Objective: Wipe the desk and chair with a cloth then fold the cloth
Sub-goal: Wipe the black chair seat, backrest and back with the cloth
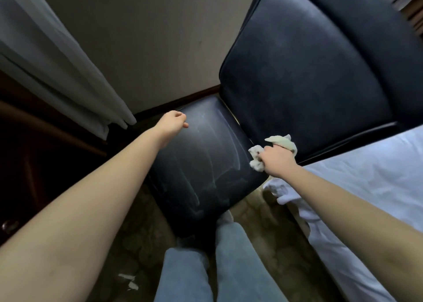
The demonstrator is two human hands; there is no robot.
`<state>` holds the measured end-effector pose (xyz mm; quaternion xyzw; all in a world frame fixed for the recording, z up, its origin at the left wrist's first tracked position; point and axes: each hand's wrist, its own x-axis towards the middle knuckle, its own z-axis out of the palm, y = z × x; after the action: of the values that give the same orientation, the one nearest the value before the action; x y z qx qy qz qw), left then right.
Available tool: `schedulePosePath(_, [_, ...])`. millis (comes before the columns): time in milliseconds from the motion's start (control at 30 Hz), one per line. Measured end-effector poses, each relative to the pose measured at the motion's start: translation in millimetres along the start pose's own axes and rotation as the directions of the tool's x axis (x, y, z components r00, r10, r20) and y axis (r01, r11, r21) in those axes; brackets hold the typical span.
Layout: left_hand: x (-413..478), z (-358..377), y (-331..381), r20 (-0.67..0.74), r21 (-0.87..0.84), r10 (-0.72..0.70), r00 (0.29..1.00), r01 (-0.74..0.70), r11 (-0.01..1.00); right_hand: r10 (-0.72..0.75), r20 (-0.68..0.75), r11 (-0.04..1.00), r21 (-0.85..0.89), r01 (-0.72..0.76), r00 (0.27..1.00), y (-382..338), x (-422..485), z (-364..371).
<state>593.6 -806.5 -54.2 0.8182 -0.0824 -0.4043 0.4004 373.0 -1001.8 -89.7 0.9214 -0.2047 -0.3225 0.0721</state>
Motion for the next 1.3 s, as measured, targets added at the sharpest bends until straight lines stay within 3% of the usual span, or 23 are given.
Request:
schedulePosePath(133, [-3.7,11.4,-14.8,0.054,-0.036,-0.020,0.998,0.022,0.999,0.025,0.001,0.970,0.242,-0.024,1.000,-21.2,3.1,-5.3])
schedulePosePath(200, [-1.5,13.2,-28.4,0.048,-0.047,-0.066,0.997,0.068,0.997,0.055,0.008,0.964,0.260,-0.055,0.998,-25.9,5.0,6.2])
schedulePosePath(333, [8.5,16.6,-61.3,0.000,-0.068,-0.154,0.988,0.154,0.986,0.166,0.146,0.852,0.477,-0.216,0.975,-22.4,10.2,43.8])
schedulePosePath(400, [16.8,25.0,-78.8,-0.019,-0.087,-0.191,0.981,0.189,0.978,0.223,0.205,0.715,0.631,-0.303,0.953,-18.8,14.7,65.5])
schedulePosePath(500, [31.7,43.8,-103.7,-0.029,-0.108,-0.231,0.973,0.227,0.968,0.385,0.280,0.280,0.873,-0.400,0.880,-11.0,20.6,90.1])
schedulePosePath(567, [45.6,58.0,-120.3,-0.018,-0.111,-0.251,0.968,0.248,0.962,0.514,0.277,0.112,0.916,-0.384,0.812,-6.2,31.1,102.7])
schedulePosePath(633, [57.9,68.0,-132.8,-0.008,-0.092,-0.263,0.965,0.262,0.961,0.623,0.169,0.146,0.934,-0.326,0.764,-11.5,42.9,109.0])
schedulePosePath(700, [76.8,75.9,-144.6,-0.018,-0.069,-0.263,0.965,0.262,0.963,0.654,-0.003,0.277,0.932,-0.236,0.757,-24.1,59.7,116.1])
schedulePosePath(800, [109.4,85.7,-153.4,-0.119,-0.005,-0.181,0.976,0.182,0.983,0.582,-0.146,0.470,0.863,-0.184,0.800,-47.9,92.5,130.4])
schedulePosePath(900, [141.1,94.5,-156.1,-0.245,0.124,-0.014,0.970,0.045,0.991,0.446,-0.194,0.611,0.779,-0.140,0.874,-62.4,132.3,162.4])
schedulePosePath(1033, [180.9,108.0,-174.1,-0.304,0.323,0.150,0.941,-0.046,0.945,0.403,-0.140,0.635,0.755,-0.166,0.904,-69.3,177.4,207.9])
schedulePosePath(1200, [205.0,114.4,-188.7,-0.381,0.454,0.262,0.887,-0.067,0.888,0.367,-0.431,0.797,0.602,-0.040,0.824,-72.3,194.8,222.3])
schedulePosePath(1300, [220.3,110.6,-191.0,-0.397,0.537,0.350,0.849,-0.095,0.838,0.310,-0.519,0.824,0.565,0.047,0.797,-72.4,197.2,231.9])
